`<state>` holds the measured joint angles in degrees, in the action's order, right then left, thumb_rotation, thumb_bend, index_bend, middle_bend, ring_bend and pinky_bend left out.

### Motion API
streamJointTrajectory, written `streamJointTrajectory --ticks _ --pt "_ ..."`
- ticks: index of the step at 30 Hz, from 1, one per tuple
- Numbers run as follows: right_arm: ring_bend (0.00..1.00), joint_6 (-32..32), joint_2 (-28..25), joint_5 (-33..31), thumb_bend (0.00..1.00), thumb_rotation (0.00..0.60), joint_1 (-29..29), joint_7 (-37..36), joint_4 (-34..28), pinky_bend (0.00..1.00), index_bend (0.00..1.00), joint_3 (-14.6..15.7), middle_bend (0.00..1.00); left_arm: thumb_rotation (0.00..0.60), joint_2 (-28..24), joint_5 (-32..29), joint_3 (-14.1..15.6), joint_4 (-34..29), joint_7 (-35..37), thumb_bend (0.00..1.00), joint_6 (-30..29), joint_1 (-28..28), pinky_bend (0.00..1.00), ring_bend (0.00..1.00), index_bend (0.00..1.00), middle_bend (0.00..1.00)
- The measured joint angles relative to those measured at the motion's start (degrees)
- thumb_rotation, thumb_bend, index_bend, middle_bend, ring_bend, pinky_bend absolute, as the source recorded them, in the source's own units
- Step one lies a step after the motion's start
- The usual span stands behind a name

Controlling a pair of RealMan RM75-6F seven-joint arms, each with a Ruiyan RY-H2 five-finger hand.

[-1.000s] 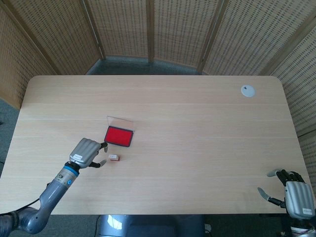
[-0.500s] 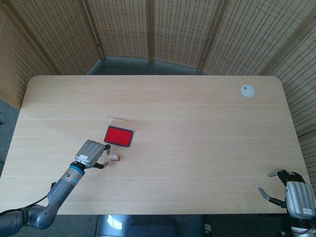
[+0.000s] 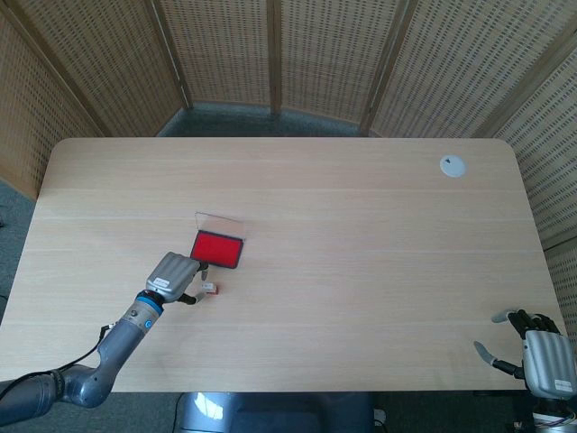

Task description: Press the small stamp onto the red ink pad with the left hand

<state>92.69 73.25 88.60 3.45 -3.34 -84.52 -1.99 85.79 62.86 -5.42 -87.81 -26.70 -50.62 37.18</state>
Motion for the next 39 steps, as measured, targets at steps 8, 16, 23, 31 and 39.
streamJointTrajectory --ticks 8,16,23,31,39 --pt "0.41 -0.2 0.1 -0.4 0.22 0.423 0.1 0.2 0.1 0.30 0.44 -0.1 0.41 0.530 1.7 -0.7 0.3 1.6 -0.2 0.28 0.4 1.2 1.00 1.00 0.49 1.00" --pt "0.41 0.2 0.0 -0.6 0.22 0.428 0.4 0.3 0.1 0.30 0.44 -0.2 0.41 0.527 2.7 -1.7 0.4 2.9 -0.3 0.29 0.9 2.4 1.00 1.00 0.51 1.00" --pt "0.41 0.1 0.1 -0.7 0.22 0.423 0.5 0.3 0.2 0.30 0.44 -0.2 0.41 0.524 2.9 -2.6 0.7 3.6 -0.7 0.29 1.4 3.1 1.00 1.00 0.54 1.00" --pt "0.41 0.1 0.1 -0.8 0.22 0.423 0.6 0.2 0.3 0.30 0.44 -0.3 0.41 0.532 3.0 -3.4 1.0 4.0 -0.7 0.33 1.5 3.6 1.00 1.00 0.64 1.00" --pt "0.41 0.3 0.3 -1.0 0.22 0.421 0.8 -0.3 0.8 0.30 0.44 -0.5 0.41 0.528 2.6 -4.6 1.2 4.2 -0.8 0.33 1.2 3.8 1.00 1.00 0.67 1.00"
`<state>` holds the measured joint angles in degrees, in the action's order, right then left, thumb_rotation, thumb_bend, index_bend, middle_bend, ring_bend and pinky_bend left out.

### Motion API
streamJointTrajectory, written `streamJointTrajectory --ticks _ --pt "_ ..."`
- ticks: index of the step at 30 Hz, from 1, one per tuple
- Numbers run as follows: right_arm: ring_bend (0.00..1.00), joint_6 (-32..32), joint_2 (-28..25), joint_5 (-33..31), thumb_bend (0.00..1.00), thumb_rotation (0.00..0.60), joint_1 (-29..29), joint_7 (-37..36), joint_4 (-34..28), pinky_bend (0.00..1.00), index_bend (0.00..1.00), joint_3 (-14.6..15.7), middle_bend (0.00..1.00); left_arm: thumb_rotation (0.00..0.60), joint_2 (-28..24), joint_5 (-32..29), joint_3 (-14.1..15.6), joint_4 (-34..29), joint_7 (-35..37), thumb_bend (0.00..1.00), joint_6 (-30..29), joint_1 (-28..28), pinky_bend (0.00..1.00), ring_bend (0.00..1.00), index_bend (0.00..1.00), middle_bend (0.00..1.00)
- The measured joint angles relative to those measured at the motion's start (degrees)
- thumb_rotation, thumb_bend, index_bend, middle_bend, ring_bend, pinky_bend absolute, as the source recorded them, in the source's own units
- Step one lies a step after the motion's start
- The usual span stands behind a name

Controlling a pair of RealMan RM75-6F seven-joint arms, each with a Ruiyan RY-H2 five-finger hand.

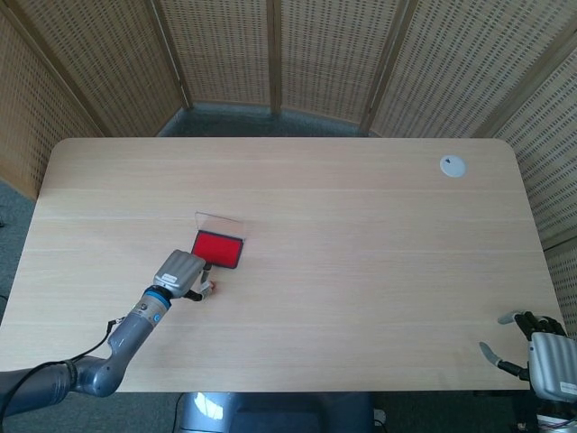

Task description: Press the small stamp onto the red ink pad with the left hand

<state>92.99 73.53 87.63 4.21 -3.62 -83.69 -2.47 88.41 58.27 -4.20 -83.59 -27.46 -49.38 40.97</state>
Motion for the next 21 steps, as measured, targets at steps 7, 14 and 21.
streamJointTrajectory --ticks 7,14,21 --pt "0.41 0.2 0.1 0.1 0.22 0.426 0.1 -0.4 0.3 0.30 0.44 -0.1 0.41 0.530 -1.4 0.0 -0.6 -0.9 2.3 0.34 -0.5 -0.3 1.00 1.00 0.69 1.00" --pt "0.41 0.2 0.4 0.3 0.22 0.425 0.0 -0.5 0.5 0.30 0.44 -0.1 0.41 0.531 -4.3 -0.7 -2.1 -2.3 6.6 0.35 0.5 -0.3 1.00 1.00 0.71 1.00" --pt "0.41 0.3 0.4 0.4 0.22 0.424 0.1 0.0 0.1 0.30 0.44 0.0 0.41 0.531 -7.5 -3.7 -5.0 -1.2 9.5 0.35 4.5 2.1 1.00 1.00 0.73 1.00"
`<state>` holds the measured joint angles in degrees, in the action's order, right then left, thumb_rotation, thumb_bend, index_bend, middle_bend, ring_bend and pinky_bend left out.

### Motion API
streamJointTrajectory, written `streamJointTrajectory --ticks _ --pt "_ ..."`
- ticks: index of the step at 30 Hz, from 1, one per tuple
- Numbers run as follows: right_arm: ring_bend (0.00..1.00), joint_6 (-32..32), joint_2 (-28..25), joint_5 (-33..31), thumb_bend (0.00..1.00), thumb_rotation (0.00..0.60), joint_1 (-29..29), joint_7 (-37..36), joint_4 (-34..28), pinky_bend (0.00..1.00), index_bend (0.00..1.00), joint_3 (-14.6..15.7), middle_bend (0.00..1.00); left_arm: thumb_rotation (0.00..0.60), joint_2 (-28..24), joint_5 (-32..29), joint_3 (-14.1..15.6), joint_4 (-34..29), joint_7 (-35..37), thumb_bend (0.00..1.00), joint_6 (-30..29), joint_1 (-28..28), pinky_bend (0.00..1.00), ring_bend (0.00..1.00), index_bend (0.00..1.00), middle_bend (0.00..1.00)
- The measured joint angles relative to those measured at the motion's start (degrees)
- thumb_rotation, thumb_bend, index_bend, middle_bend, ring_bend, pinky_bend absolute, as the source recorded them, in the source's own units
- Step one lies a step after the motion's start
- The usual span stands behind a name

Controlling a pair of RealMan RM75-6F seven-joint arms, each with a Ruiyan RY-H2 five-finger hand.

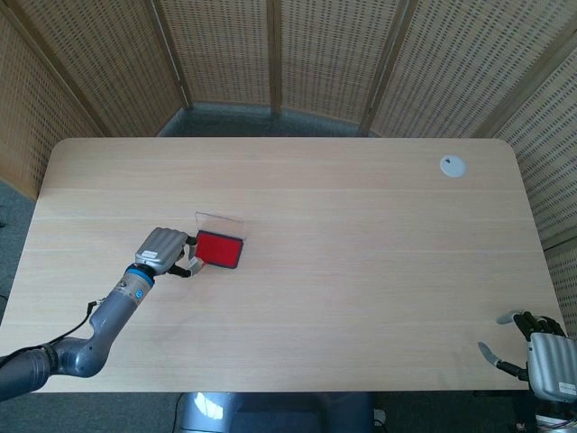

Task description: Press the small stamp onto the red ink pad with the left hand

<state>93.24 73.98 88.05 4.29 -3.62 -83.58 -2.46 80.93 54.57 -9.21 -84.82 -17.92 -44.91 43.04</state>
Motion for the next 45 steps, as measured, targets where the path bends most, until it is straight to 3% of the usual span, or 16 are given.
streamJointTrajectory --ticks 7,29,45 --pt "0.41 0.0 0.1 -0.1 0.22 0.422 0.1 0.5 -0.3 0.30 0.44 0.0 0.41 0.536 1.3 -3.9 -1.2 4.4 0.7 0.35 3.6 3.3 1.00 1.00 0.75 1.00" --pt "0.41 0.3 -0.2 -0.9 0.22 0.420 0.7 1.2 -0.6 0.30 0.44 -0.2 0.41 0.559 11.5 -9.9 -0.6 18.3 0.5 0.35 8.1 9.5 1.00 1.00 0.76 1.00" --pt "0.41 0.5 -0.2 -0.9 0.22 0.424 1.0 2.2 -1.2 0.30 0.44 -0.3 0.41 0.565 14.6 -11.1 0.2 23.4 1.3 0.35 10.1 10.9 1.00 1.00 0.76 1.00"
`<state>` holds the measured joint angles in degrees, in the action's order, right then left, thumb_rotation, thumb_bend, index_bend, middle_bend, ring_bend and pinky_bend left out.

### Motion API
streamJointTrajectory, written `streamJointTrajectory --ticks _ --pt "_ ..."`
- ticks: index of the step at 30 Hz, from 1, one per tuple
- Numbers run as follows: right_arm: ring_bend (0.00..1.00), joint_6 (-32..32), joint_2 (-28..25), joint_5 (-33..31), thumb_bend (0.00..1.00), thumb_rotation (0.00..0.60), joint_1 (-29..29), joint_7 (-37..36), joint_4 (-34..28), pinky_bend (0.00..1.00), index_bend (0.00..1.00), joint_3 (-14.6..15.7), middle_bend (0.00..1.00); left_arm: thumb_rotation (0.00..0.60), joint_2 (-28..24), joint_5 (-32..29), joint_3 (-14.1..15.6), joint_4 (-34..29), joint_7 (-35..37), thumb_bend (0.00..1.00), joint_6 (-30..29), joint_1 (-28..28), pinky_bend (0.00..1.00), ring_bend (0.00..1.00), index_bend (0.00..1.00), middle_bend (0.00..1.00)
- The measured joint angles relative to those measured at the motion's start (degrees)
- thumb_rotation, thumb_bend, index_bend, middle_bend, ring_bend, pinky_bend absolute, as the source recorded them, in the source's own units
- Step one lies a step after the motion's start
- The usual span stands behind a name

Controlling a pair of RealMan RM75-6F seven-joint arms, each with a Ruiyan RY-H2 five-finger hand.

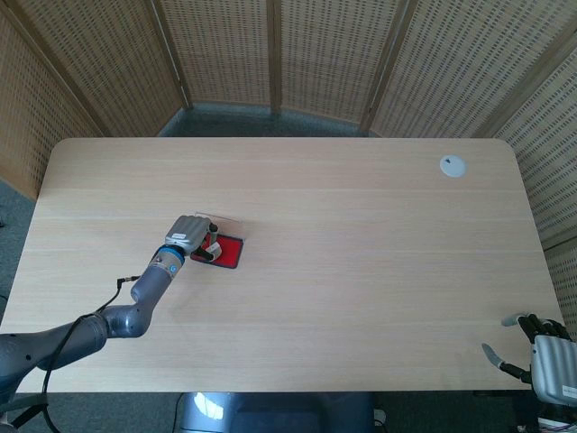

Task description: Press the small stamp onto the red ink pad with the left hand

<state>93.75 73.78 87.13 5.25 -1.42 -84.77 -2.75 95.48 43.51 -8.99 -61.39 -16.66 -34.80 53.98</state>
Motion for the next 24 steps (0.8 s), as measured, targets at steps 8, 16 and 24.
streamJointTrajectory --ticks 8,16,24 --pt "0.41 0.4 0.0 0.3 0.22 0.427 0.1 -0.3 -0.1 0.30 0.44 0.0 0.41 0.563 -2.3 1.2 -0.8 -3.1 1.3 0.35 -1.0 -0.3 1.00 1.00 0.76 1.00" --pt "0.41 0.6 -0.1 0.9 0.22 0.426 0.2 -0.8 -0.1 0.30 0.44 0.1 0.41 0.558 -7.3 4.3 -0.8 -11.4 3.2 0.35 -3.0 -2.0 1.00 1.00 0.76 1.00" --pt "0.41 0.1 0.5 1.2 0.22 0.423 -0.2 -1.6 0.5 0.30 0.44 0.2 0.41 0.554 -14.8 11.1 2.4 -23.0 4.6 0.34 -5.2 -5.5 1.00 1.00 0.76 1.00"
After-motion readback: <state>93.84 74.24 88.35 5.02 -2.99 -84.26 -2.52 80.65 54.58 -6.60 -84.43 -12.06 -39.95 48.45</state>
